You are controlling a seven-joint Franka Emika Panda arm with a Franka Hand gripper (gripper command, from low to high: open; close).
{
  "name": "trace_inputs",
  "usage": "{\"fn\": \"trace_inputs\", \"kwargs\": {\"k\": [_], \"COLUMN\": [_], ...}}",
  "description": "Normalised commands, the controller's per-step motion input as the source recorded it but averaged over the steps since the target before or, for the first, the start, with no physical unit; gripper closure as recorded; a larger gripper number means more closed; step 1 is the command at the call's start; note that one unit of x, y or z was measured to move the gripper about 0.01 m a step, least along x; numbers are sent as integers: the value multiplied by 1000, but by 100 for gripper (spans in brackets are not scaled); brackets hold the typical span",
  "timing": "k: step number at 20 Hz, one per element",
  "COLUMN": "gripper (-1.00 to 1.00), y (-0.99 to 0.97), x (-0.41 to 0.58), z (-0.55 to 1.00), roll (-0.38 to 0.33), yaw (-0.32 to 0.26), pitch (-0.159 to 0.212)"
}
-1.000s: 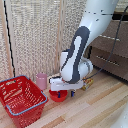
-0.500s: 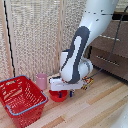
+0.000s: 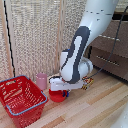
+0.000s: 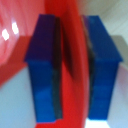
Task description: Transport the gripper mindfully toward the orange-red bowl and clasp it to elevate with ease. Ensure your robot's arm aligns efficiently with the top drawer's opening. Carefully slide the orange-red bowl into the designated spot with precision. After confirmation, withdraw the gripper gently. Close the drawer smoothly by transitioning the gripper to its handle.
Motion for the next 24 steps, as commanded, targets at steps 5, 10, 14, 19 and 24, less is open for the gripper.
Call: {"fn": "trace_inputs", "kwargs": {"k": [5, 10, 14, 19, 24], "gripper": [100, 100, 100, 100, 100], "y": [-34, -70, -157, -196, -199], "x": [82, 263, 392, 401, 431], "z": [652, 730, 788, 811, 819], "roll": [0, 0, 0, 0, 0], "yaw": [0, 0, 0, 0, 0], "pitch": [90, 67, 66, 50, 53]}}
